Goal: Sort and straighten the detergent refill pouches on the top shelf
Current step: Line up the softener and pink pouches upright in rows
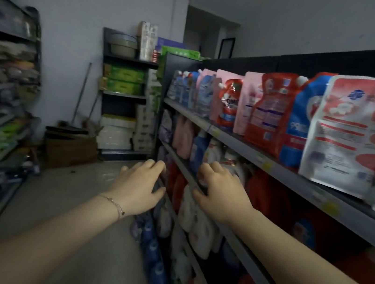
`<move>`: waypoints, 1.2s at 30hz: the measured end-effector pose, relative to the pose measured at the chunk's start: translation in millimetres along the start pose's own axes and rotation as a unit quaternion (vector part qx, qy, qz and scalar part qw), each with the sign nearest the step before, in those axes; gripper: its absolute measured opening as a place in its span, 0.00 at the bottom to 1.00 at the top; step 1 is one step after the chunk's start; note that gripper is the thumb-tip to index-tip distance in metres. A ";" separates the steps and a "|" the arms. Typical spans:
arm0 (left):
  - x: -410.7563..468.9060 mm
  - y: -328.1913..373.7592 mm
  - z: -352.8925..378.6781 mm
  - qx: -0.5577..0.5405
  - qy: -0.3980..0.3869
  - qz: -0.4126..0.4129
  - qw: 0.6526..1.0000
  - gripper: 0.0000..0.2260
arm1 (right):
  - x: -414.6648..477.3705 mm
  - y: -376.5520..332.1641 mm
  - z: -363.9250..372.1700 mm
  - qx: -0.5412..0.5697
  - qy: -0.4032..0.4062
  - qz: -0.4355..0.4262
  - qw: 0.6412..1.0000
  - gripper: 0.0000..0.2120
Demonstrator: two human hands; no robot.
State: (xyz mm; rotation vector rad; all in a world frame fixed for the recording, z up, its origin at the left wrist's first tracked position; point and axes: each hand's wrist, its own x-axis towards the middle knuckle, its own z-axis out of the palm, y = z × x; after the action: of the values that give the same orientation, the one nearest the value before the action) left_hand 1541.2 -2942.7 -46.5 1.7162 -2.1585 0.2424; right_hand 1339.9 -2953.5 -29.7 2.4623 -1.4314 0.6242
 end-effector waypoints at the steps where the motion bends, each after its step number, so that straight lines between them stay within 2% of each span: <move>1: 4.8 -11.9 0.1 0.005 -0.002 -0.004 1.000 0.15 | 11.8 -5.7 6.8 0.001 0.002 -0.005 1.000 0.16; 12: 83.7 -114.7 26.2 0.009 -0.004 -0.010 1.000 0.16 | 137.8 -37.9 80.7 0.006 0.031 -0.009 0.999 0.15; 20: 145.9 -170.0 66.8 0.017 -0.005 -0.006 1.000 0.16 | 218.9 -34.5 147.6 0.002 0.003 -0.008 1.000 0.17; 30: 245.6 -256.3 126.9 0.044 -0.026 -0.061 0.997 0.16 | 335.9 15.8 213.6 0.005 -0.028 -0.055 0.998 0.19; 36: 325.7 -297.5 149.4 0.061 -0.018 -0.102 0.993 0.16 | 429.2 38.5 259.7 0.011 -0.033 -0.117 0.992 0.16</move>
State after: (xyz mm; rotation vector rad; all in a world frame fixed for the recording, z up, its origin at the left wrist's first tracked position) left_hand 1740.1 -3362.1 -84.7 2.0077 -2.0107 0.2962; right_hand 1556.8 -3406.5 -59.6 2.6382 -1.1373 0.5146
